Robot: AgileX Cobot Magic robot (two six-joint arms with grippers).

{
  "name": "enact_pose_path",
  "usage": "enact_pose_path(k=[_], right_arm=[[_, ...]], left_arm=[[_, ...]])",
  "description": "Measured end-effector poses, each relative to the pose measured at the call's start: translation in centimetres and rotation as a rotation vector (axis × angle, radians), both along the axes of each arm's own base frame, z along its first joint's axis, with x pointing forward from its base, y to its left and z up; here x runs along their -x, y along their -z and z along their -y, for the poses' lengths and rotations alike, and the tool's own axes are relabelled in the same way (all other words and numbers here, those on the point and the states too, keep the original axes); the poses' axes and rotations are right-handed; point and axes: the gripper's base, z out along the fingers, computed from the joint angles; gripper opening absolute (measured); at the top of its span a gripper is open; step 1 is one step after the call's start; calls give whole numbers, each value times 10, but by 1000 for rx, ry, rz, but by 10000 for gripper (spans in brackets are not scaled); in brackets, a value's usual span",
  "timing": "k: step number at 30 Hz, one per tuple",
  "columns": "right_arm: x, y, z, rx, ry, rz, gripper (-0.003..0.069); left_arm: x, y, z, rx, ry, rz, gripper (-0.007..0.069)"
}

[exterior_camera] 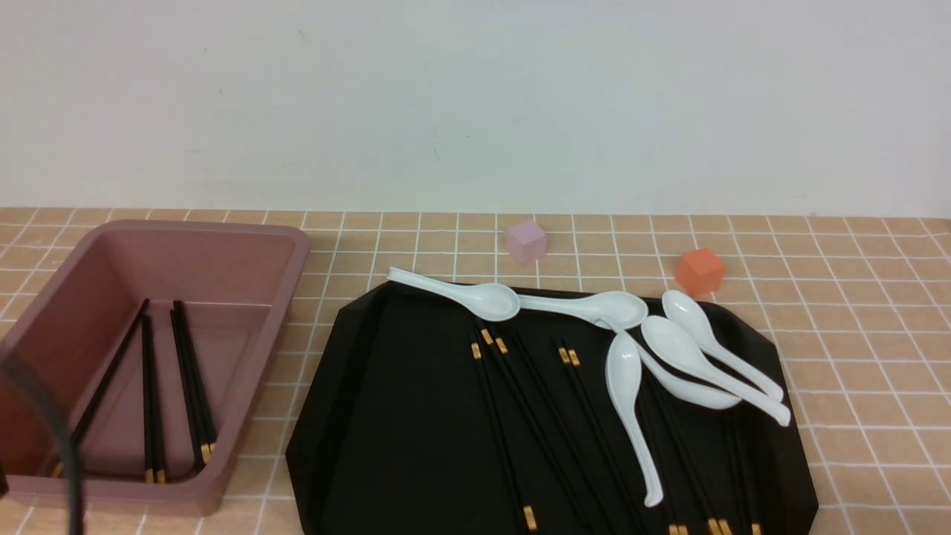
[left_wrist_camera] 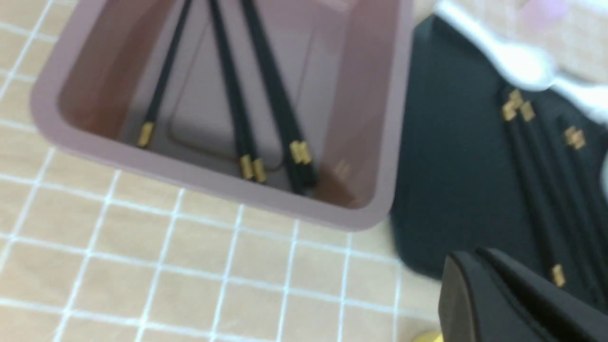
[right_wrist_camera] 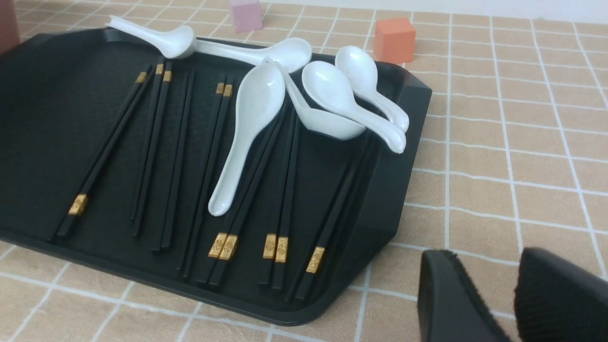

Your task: On brown tablecloth take chopsticks from black tray and put them in box.

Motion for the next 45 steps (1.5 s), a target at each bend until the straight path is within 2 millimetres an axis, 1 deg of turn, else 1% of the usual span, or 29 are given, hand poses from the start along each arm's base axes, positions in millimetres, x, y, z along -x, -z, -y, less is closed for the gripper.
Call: enact_pose_path(k=[3, 6, 9, 27, 29, 31, 35, 36, 38, 39, 40, 42, 45], right_arm=[[0, 0, 0, 0, 0, 0, 240], [0, 0, 0, 0, 0, 0, 240], [0, 0, 0, 0, 0, 0, 240], [0, 0, 0, 0, 0, 0, 240], [0, 0, 0, 0, 0, 0, 240], [0, 0, 0, 0, 0, 0, 240], [0, 0, 0, 0, 0, 0, 240], [0, 0, 0, 0, 0, 0, 240], [0, 0, 0, 0, 0, 0, 240], [0, 0, 0, 0, 0, 0, 240], [0, 0, 0, 0, 0, 0, 240], [0, 0, 0, 0, 0, 0, 240], [0, 0, 0, 0, 0, 0, 240]], left_arm=[[13, 11, -1, 31, -5, 107, -13], [18, 13, -1, 45, -10, 182, -13], [21, 10, -2, 52, -13, 234, -13], [20, 10, -2, 53, -14, 240, -12], [20, 11, -2, 45, -15, 240, -12], [20, 16, -3, 35, -20, 256, -12], [26, 43, -6, 10, -32, 330, -9], [28, 46, -6, 7, -33, 345, -9], [31, 65, -7, -4, -37, 375, -8], [31, 71, -8, -10, -37, 371, -8], [30, 85, -8, -18, -38, 361, -5], [28, 106, -8, -31, -36, 310, -3], [26, 130, -8, -40, -34, 236, -1]])
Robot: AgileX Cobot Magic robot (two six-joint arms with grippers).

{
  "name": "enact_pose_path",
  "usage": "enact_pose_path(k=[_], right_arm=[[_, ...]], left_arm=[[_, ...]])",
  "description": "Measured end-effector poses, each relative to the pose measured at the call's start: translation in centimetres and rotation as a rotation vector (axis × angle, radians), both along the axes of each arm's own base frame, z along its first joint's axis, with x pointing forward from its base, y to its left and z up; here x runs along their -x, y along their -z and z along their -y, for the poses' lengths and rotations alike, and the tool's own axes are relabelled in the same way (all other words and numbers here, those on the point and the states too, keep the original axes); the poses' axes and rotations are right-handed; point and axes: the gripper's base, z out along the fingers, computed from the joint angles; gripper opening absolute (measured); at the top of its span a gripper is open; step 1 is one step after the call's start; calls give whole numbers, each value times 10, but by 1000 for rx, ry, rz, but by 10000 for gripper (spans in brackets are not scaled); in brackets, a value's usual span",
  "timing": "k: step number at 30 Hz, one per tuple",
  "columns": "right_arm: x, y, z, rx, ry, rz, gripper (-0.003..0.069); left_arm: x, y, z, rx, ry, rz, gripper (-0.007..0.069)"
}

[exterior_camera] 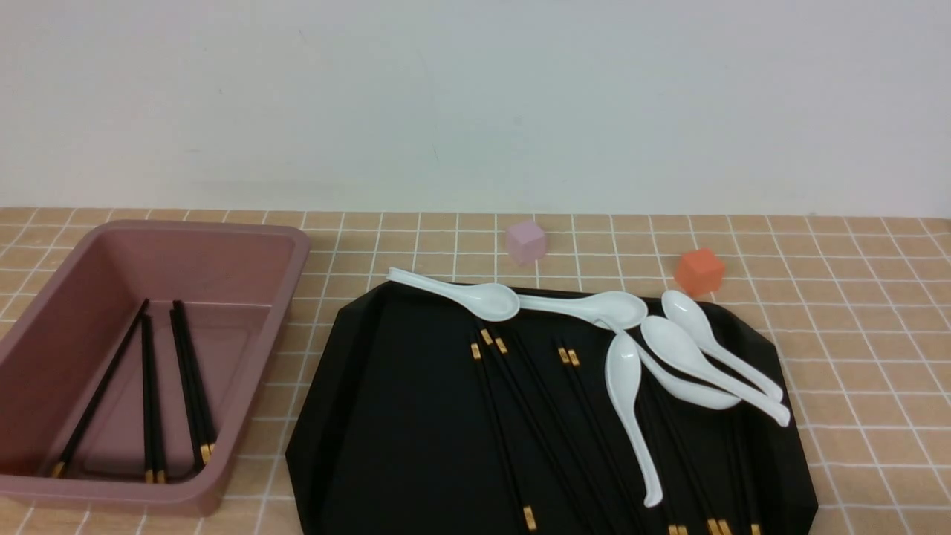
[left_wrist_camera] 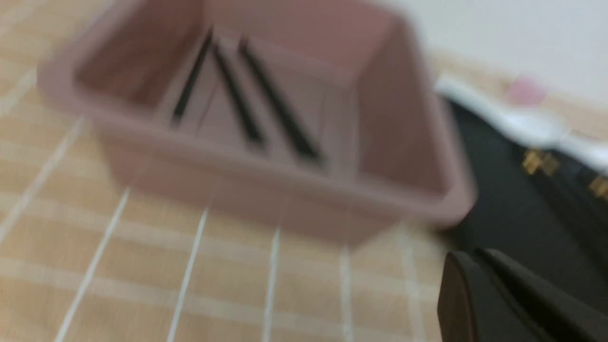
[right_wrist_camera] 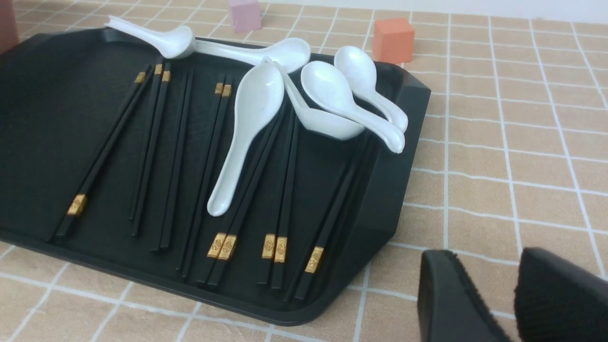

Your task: On brown tablecloth take chopsticks from black tray and put them in box.

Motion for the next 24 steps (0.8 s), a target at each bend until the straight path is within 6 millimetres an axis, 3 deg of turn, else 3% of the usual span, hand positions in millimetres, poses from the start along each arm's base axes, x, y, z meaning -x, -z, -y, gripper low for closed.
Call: enact_pose_path(k=[24], right_arm=[[0, 0, 0, 0, 0, 0, 240]], left_arm=[[-1, 3, 0, -6, -1, 4, 16]])
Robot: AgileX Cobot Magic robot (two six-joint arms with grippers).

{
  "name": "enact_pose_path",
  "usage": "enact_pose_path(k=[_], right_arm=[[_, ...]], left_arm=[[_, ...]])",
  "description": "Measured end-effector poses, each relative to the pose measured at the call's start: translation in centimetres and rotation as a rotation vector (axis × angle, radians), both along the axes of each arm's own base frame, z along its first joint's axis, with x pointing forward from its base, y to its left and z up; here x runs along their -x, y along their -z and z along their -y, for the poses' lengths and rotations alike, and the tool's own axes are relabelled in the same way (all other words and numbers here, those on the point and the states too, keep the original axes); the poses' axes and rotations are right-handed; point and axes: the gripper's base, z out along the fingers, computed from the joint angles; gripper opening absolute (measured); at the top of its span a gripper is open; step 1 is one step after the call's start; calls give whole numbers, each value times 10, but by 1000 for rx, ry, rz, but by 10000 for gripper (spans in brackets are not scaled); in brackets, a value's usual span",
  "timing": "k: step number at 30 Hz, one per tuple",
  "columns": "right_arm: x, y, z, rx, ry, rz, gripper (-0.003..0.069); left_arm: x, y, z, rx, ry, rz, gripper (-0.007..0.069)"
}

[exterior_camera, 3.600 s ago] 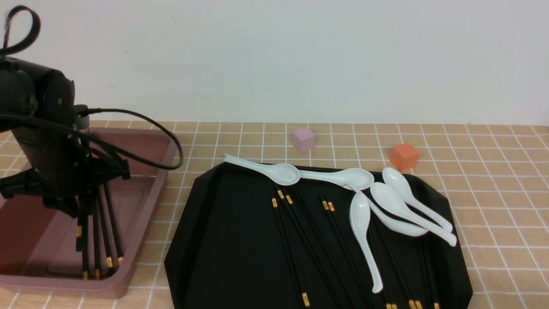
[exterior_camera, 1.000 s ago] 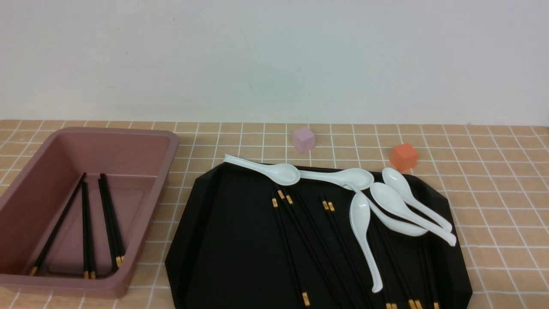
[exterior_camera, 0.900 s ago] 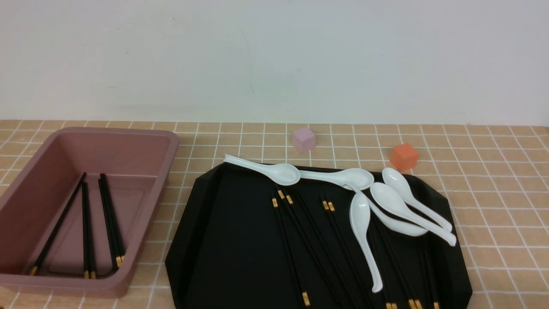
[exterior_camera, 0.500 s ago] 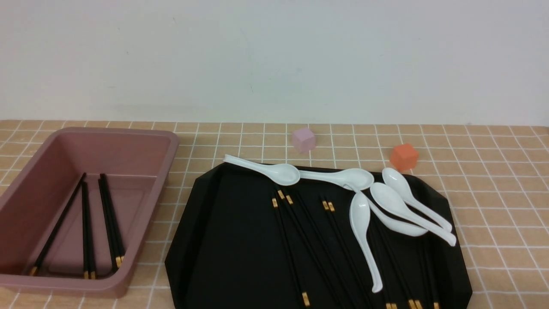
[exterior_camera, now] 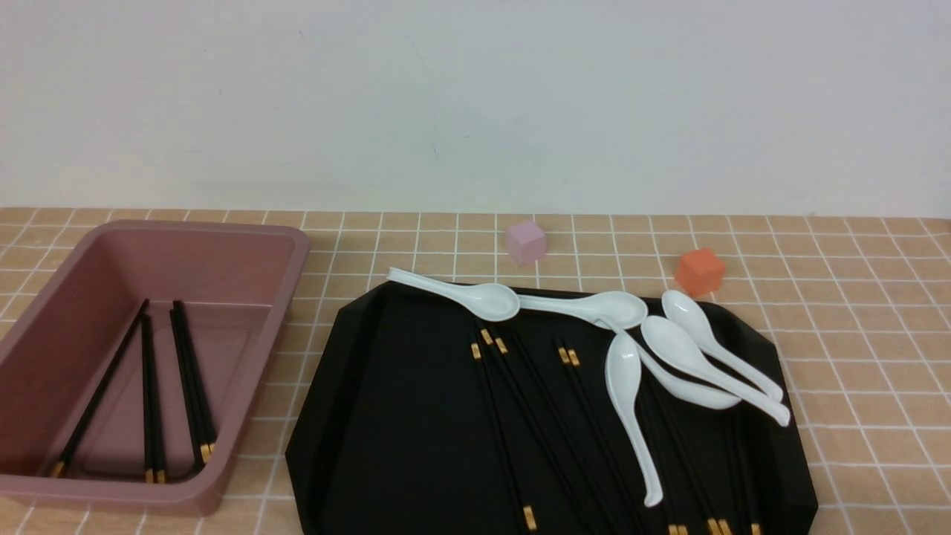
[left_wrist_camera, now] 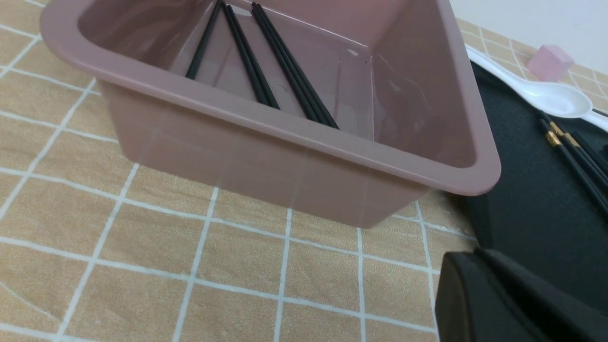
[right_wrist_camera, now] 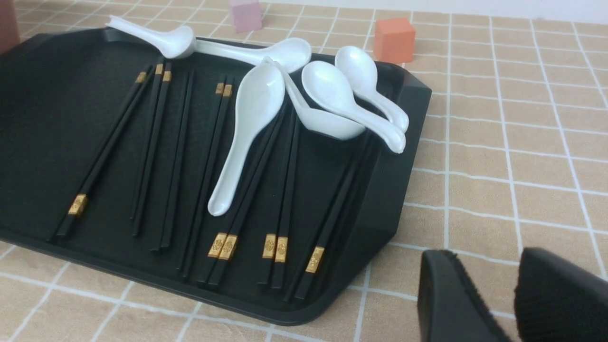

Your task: On brown tablecloth take chopsticks from black tray and put them in box.

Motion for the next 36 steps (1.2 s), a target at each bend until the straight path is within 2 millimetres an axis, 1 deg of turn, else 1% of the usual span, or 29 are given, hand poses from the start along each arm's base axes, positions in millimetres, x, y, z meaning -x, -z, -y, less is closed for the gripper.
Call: enact_pose_path(k=[36], right_arm=[[0, 0, 0, 0, 0, 0, 240]], left_arm=[[0, 0, 0, 0, 0, 0, 55]])
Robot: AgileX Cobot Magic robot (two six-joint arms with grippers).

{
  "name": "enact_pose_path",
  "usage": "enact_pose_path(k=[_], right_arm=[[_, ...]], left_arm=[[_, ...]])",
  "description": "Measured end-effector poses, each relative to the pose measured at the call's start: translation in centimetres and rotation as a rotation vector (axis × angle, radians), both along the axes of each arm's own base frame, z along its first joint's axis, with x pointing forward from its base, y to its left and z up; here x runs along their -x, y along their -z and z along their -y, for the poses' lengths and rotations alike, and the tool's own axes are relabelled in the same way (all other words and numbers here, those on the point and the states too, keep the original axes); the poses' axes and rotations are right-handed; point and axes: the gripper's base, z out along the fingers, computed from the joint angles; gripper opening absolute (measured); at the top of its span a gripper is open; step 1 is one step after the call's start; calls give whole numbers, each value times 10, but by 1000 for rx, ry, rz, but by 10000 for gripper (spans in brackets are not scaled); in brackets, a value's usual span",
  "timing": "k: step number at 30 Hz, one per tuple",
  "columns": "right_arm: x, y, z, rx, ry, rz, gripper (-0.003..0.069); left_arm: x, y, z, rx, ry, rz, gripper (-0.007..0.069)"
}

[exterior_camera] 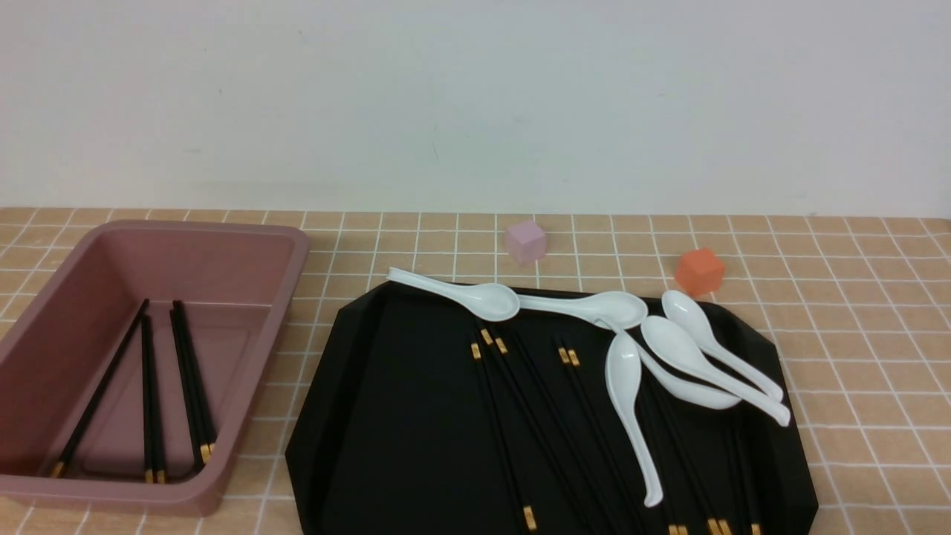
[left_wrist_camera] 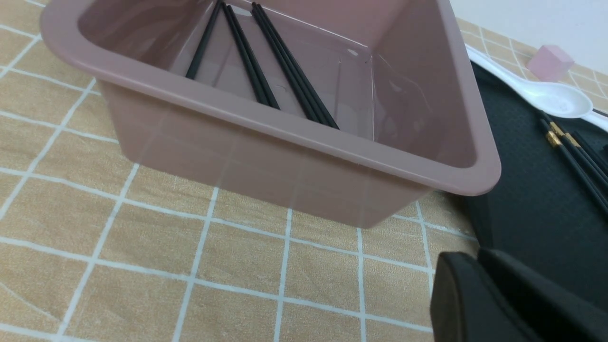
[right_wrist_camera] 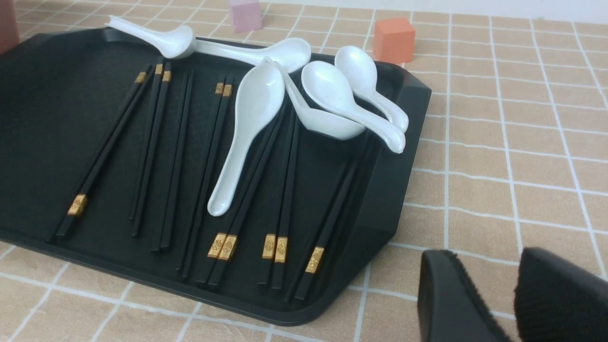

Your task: On brown tablecloth take chopsticks from black tray and put them in box.

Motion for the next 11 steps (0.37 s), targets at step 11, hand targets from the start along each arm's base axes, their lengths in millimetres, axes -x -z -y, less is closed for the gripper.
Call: enact_pose_path(k=[11], right_arm=[[0, 0, 0, 0, 0, 0, 240]], left_arm=[[0, 0, 0, 0, 0, 0, 69]])
